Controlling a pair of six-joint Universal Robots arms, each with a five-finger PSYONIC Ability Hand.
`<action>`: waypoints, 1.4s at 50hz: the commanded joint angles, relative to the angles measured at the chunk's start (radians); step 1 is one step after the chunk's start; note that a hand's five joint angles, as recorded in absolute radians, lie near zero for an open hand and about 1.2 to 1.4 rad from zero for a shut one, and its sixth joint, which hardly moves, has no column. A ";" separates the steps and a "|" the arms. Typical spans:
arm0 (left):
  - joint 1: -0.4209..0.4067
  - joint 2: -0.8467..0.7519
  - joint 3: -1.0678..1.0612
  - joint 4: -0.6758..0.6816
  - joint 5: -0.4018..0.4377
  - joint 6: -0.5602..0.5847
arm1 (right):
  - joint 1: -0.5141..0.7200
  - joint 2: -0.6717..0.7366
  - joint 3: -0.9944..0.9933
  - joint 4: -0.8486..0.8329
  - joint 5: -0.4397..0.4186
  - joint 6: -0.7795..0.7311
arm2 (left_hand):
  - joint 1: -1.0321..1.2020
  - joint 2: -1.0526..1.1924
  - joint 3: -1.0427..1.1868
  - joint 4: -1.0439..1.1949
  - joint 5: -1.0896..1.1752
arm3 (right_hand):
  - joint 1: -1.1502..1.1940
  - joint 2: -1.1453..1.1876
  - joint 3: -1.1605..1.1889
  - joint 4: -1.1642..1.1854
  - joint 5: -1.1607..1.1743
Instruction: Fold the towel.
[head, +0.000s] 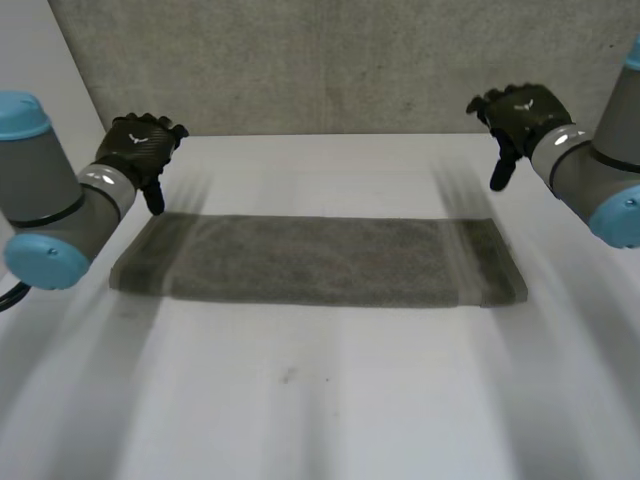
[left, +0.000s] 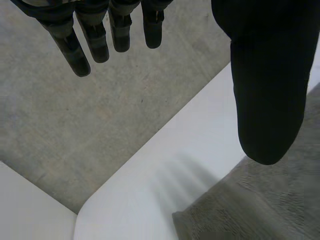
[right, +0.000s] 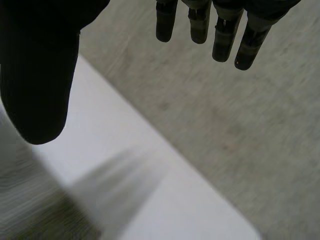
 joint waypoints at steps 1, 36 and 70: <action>0.007 0.183 -0.255 0.013 0.007 -0.001 | -0.001 -0.155 0.332 0.061 0.001 -0.005 | 0.007 0.012 0.007 0.010 -0.004 | 0.049 0.059 0.064 0.056 0.038; 0.027 0.286 -0.535 0.094 0.011 -0.093 | -0.158 -0.069 0.711 -0.339 -0.004 -0.087 | -0.001 0.003 -0.001 0.002 -0.013 | 1.213 1.223 1.228 1.221 1.203; 0.041 0.326 -0.559 0.107 0.011 -0.096 | 0.021 -0.157 0.322 -0.195 -0.105 -0.061 | -0.007 -0.003 -0.007 -0.004 -0.019 | 1.213 1.223 1.228 1.221 1.203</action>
